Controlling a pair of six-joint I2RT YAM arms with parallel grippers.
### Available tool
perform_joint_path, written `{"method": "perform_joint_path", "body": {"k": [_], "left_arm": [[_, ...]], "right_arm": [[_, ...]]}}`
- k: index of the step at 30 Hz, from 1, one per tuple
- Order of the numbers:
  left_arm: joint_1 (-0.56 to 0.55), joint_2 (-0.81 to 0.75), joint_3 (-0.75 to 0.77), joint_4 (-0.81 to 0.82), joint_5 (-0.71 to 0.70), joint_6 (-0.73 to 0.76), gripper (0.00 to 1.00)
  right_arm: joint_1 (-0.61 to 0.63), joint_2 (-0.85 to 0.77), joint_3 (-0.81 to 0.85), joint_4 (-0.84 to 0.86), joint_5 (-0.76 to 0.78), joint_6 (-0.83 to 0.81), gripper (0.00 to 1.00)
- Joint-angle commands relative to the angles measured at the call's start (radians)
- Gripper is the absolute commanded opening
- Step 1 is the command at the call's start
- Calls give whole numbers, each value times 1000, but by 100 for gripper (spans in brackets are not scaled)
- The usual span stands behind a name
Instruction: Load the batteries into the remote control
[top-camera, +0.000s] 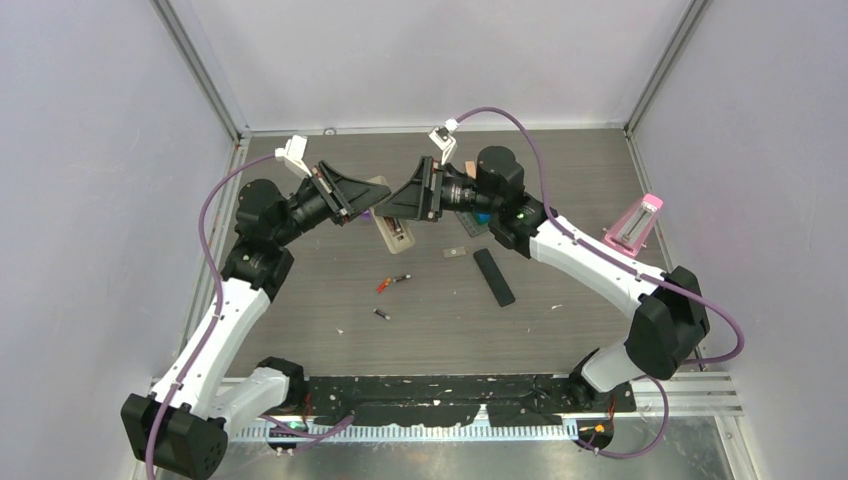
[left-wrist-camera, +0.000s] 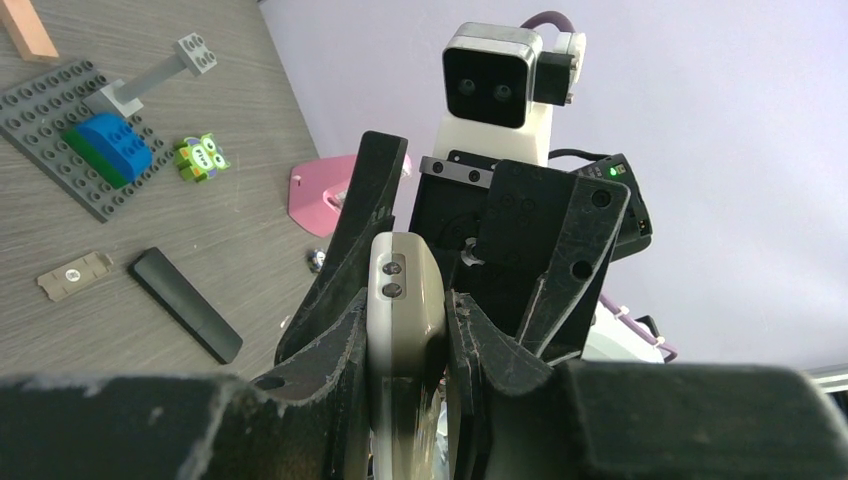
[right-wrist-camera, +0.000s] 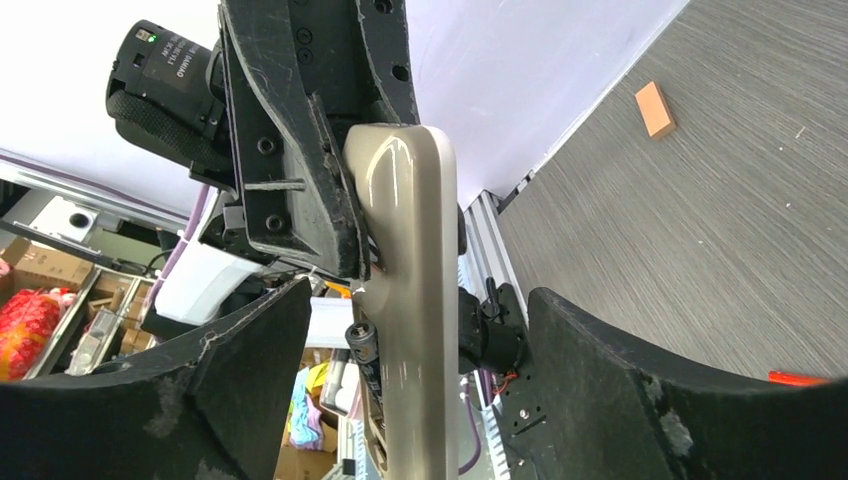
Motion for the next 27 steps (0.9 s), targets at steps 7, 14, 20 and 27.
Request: {"method": "perform_joint_path", "body": {"k": [7,14,20,27], "left_arm": [[4,-7,42,63,21,14,0],[4,-11,34,81,23,14,0],[4,-14,27,87,23,14,0],[4,-16,27,87,19,12,0]], "right_arm": [[-25,-24,-25,188,2,182,84],[-32,-7,-82,285,1,320,73],[-34,4,-96,318,-9,359,65],[-35,15,-102,322,-21,364,56]]}}
